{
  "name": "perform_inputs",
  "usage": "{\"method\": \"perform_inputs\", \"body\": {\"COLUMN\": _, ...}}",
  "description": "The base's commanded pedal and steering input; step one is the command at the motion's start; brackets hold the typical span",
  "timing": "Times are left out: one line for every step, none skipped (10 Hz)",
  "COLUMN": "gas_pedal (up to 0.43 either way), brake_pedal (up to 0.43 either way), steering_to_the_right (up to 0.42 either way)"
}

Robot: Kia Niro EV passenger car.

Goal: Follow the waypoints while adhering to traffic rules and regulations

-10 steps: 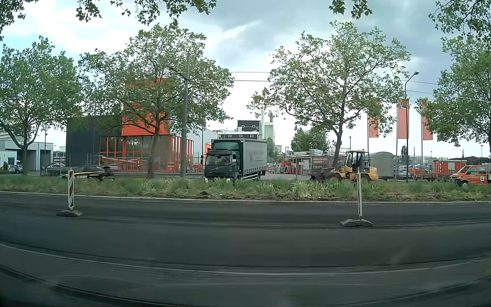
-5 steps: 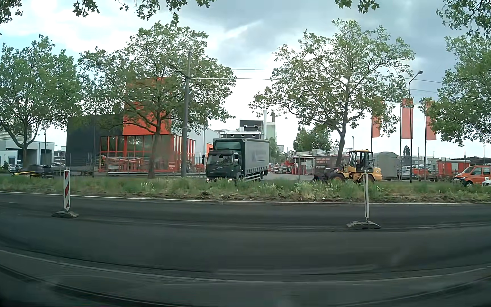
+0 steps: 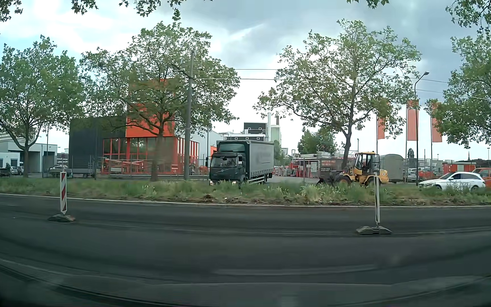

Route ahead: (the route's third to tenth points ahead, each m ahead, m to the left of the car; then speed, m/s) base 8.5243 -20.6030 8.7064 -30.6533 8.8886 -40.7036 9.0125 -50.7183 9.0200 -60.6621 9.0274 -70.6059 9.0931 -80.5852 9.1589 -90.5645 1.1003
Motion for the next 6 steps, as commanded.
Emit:
{"method": "perform_inputs", "body": {"gas_pedal": 0.000, "brake_pedal": 0.037, "steering_to_the_right": -0.113}}
{"method": "perform_inputs", "body": {"gas_pedal": 0.000, "brake_pedal": 0.037, "steering_to_the_right": -0.099}}
{"method": "perform_inputs", "body": {"gas_pedal": 0.000, "brake_pedal": 0.037, "steering_to_the_right": -0.088}}
{"method": "perform_inputs", "body": {"gas_pedal": 0.000, "brake_pedal": 0.037, "steering_to_the_right": -0.077}}
{"method": "perform_inputs", "body": {"gas_pedal": 0.000, "brake_pedal": 0.037, "steering_to_the_right": -0.054}}
{"method": "perform_inputs", "body": {"gas_pedal": 0.000, "brake_pedal": 0.037, "steering_to_the_right": -0.023}}
